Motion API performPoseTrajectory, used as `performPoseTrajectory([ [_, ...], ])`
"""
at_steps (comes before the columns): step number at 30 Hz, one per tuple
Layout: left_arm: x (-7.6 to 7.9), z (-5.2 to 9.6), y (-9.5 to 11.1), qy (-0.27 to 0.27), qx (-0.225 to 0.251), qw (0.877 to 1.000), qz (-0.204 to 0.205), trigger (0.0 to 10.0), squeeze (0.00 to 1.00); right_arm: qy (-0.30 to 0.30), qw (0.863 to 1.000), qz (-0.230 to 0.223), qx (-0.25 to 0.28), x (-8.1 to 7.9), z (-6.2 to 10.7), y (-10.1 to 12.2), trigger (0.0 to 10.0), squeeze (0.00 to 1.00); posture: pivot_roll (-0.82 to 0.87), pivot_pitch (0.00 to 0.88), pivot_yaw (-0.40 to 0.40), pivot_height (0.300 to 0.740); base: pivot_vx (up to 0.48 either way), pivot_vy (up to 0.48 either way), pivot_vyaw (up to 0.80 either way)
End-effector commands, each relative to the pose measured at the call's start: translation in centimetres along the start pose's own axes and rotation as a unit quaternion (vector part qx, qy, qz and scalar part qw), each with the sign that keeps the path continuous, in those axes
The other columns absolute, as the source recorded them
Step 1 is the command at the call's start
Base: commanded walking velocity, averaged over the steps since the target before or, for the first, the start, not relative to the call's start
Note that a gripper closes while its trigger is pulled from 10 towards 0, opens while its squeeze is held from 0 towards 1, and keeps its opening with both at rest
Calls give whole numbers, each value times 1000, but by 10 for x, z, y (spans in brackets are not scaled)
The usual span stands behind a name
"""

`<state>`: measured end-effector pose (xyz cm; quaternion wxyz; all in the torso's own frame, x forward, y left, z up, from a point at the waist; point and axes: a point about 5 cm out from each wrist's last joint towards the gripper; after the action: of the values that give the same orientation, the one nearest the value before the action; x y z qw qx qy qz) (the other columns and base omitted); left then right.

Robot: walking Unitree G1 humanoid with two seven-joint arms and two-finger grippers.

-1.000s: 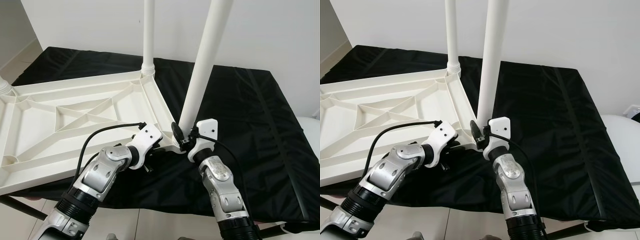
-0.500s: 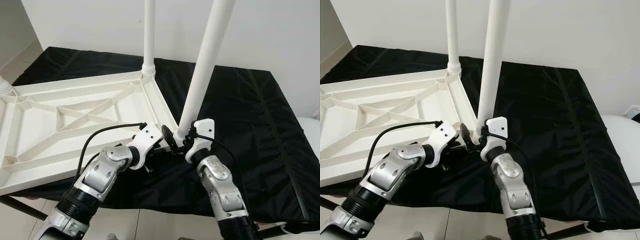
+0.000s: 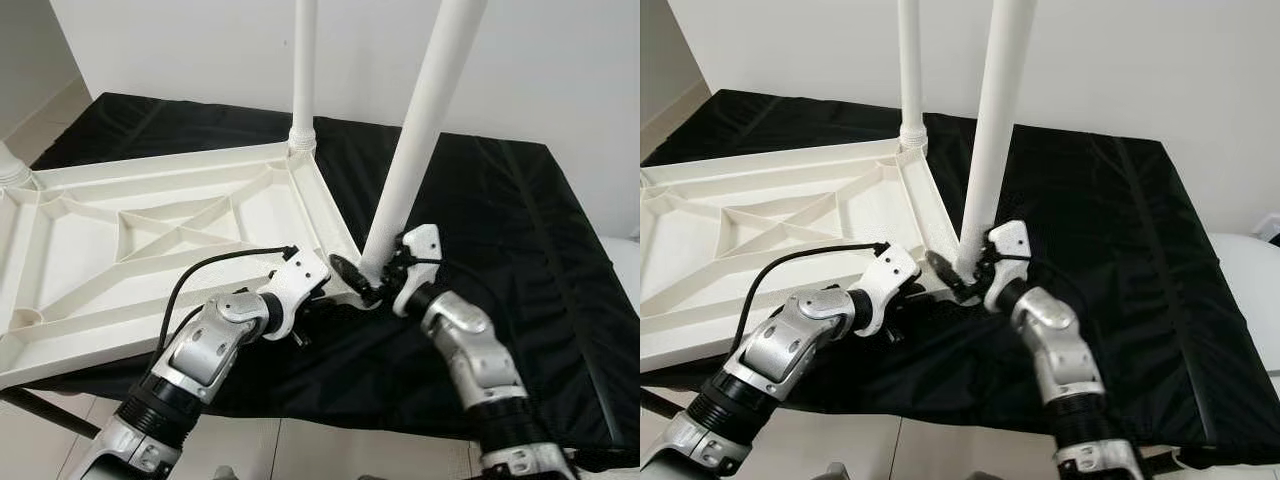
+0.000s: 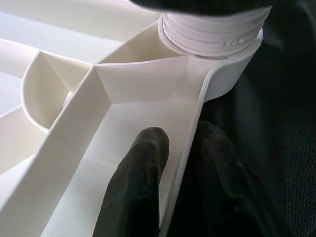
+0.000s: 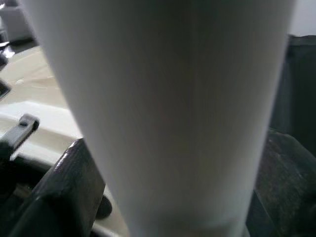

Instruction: Building children table

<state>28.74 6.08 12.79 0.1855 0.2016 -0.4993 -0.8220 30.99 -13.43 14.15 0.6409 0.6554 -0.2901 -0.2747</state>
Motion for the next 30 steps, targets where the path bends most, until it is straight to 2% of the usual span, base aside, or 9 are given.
performPoseTrajectory([
  [1,4,-3,4,-18,8,1000,-10,10000,0,33,999,-6,-4,2,1,-1,10000,0,20,0,-28,740,0,0,0],
  [8,4,-3,4,-19,8,1000,-11,10000,0,67,998,-6,-6,9,2,1,10000,0,23,0,-27,740,0,0,0],
  [11,3,-2,4,-17,8,1000,-11,10000,0,101,995,6,-9,20,0,7,10000,0,27,0,-26,740,0,0,0],
  [20,1,0,4,-14,7,1000,-11,10000,0,116,993,28,-13,37,-1,17,10000,0,28,4,-20,740,0,0,0],
  [26,1,0,5,-14,6,1000,-11,10000,0,135,990,32,-22,39,0,17,10000,0,24,8,-16,740,0,0,0],
  [27,1,0,5,-14,6,1000,-11,10000,0,141,989,33,-24,39,1,16,6824,0,24,9,-17,740,0,0,0],
  [30,1,0,5,-14,7,1000,-11,10000,0,147,988,32,-26,39,1,16,6863,0,24,10,-16,740,0,0,0],
])
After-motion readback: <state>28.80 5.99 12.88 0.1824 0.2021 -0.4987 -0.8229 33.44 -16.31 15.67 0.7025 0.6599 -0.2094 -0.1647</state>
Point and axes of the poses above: a point about 5 cm out from each wrist's last joint towards the gripper, its own z axis pointing back from the gripper into the wrist, its own y axis along the axis of the wrist's last joint, x = y × z, and after that the axes turned 2 degrees about -z, right-handed
